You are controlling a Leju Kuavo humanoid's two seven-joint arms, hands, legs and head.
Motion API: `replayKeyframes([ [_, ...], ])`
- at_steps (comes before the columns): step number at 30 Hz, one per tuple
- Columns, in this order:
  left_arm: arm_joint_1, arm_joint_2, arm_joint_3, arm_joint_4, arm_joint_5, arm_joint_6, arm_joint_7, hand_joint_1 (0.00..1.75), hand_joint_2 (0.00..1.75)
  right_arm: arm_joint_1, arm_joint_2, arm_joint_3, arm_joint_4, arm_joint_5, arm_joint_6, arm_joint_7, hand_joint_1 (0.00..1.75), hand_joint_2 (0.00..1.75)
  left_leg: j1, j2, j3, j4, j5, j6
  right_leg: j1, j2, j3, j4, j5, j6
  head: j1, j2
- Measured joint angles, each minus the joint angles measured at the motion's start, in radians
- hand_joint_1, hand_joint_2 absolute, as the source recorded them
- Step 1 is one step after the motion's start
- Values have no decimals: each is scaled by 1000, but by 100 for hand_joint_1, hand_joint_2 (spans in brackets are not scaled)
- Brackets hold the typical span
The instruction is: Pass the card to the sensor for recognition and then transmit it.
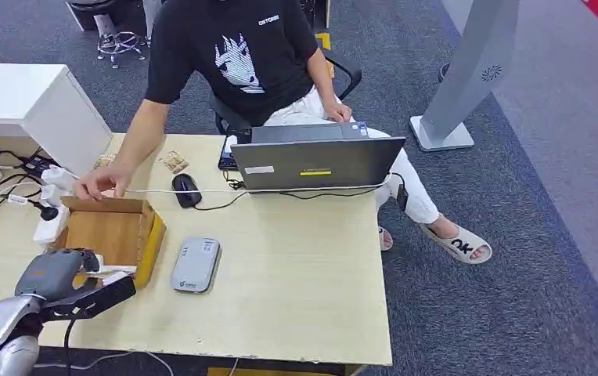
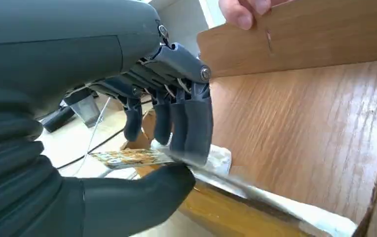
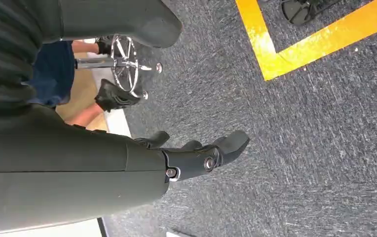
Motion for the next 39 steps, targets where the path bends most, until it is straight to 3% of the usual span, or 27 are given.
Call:
replayKeyframes([
  [8, -2, 5, 0, 8, 3, 0, 6, 168, 175, 0, 0, -9, 0, 11, 0, 0, 0, 175, 0, 0, 0, 0, 0, 0, 0, 0, 0, 0, 0, 0, 0, 0],
  [10, -2, 5, 0, 8, 6, 2, 5, 175, 175, 0, 0, -10, 0, 13, 1, 0, 0, 175, 0, 0, 0, 0, 0, 0, 0, 0, 0, 0, 0, 0, 0, 0],
  [27, -2, 5, -7, 8, 10, 12, 0, 175, 175, 0, 0, -15, 0, 19, 2, 0, 0, 175, 0, 0, 0, 0, 0, 0, 0, 0, 0, 0, 0, 0, 0, 0],
  [32, -8, -14, -9, 8, -28, 107, -1, 175, 175, 0, 0, -21, 0, 30, 2, -1, 0, 175, 0, 0, 0, 0, 0, 0, 0, 0, 0, 0, 0, 0, 0, 0],
  [39, -46, -118, -10, -36, -61, 301, -8, 175, 175, -1, 0, -36, 0, 48, 2, -11, 0, 175, -1, 0, 0, 1, 0, 0, -1, 0, 0, 0, 0, 0, 0, 0],
])
